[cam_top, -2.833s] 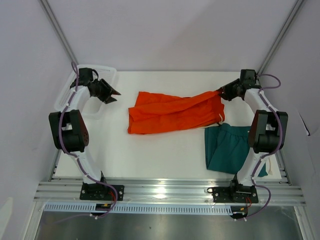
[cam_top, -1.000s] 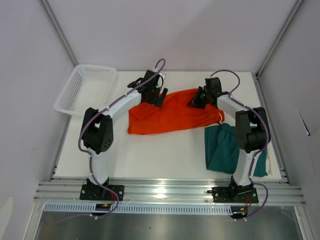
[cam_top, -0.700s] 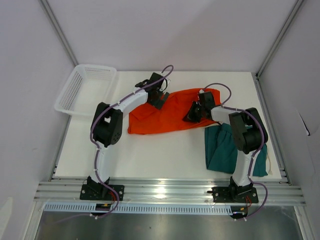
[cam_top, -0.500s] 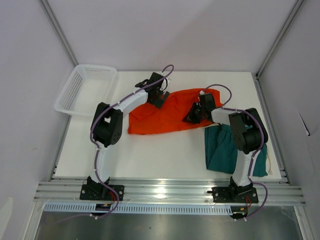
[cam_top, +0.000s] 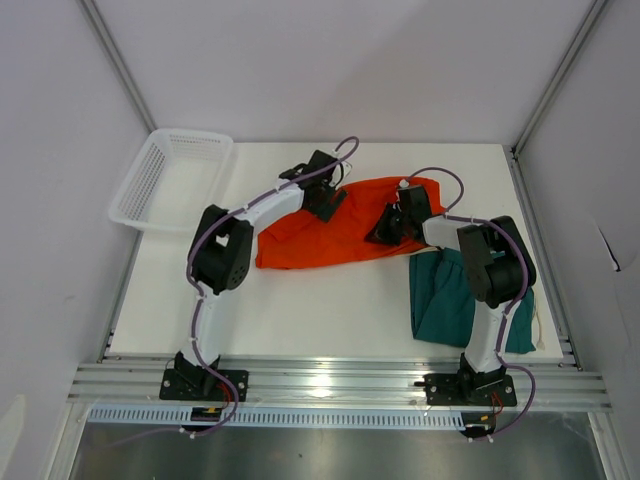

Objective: Fold and stack the shorts
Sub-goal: Fold the shorts

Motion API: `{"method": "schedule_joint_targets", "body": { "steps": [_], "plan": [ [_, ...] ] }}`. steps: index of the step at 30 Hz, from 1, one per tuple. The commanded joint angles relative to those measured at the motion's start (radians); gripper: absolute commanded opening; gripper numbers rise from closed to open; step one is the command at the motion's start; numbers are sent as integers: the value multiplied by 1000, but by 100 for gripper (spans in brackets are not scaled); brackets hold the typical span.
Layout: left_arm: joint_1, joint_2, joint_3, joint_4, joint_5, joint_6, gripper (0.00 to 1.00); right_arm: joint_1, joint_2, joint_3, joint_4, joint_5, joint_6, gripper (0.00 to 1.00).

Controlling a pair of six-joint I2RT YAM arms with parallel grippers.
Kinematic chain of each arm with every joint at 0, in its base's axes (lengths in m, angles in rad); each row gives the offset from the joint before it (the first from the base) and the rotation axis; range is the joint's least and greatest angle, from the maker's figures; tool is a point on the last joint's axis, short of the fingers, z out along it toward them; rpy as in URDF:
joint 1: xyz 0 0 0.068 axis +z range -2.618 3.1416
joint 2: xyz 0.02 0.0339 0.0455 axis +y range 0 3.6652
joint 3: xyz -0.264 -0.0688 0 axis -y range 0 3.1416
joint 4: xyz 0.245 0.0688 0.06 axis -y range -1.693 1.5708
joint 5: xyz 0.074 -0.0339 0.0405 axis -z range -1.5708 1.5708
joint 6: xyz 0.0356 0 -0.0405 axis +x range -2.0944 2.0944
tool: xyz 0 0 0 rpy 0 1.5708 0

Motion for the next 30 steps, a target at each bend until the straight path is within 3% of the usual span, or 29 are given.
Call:
{"method": "schedule_joint_targets", "body": {
  "steps": [1,6,10,13,17,21,23,24,27,28,30],
  "plan": [
    [-1,61,85,-24,-89,11,79,5,-11,9,26,2,-6,0],
    [-1,107,120,8,-241,1,64,3,-13,8,32,-6,-2,0],
    [0,118,120,37,-269,3,53,3,-11,9,32,-9,0,0],
    [0,104,122,61,-296,11,37,2,-13,12,32,-6,0,0],
    [-1,90,152,84,-332,49,31,3,-8,12,30,-7,1,0],
    [0,102,220,83,-345,95,30,0,-4,11,27,-4,-2,0],
    [2,139,282,84,-370,142,35,0,-5,9,27,-4,-2,0],
    [2,157,308,84,-402,161,44,2,-5,9,27,-4,-2,0],
    [10,243,471,69,-459,218,56,5,-2,11,27,-4,0,0],
    [14,262,503,58,-465,216,74,5,-1,11,26,-6,-2,0],
    [25,286,577,45,-474,206,86,6,2,11,26,-4,-3,0]
  ]
}}
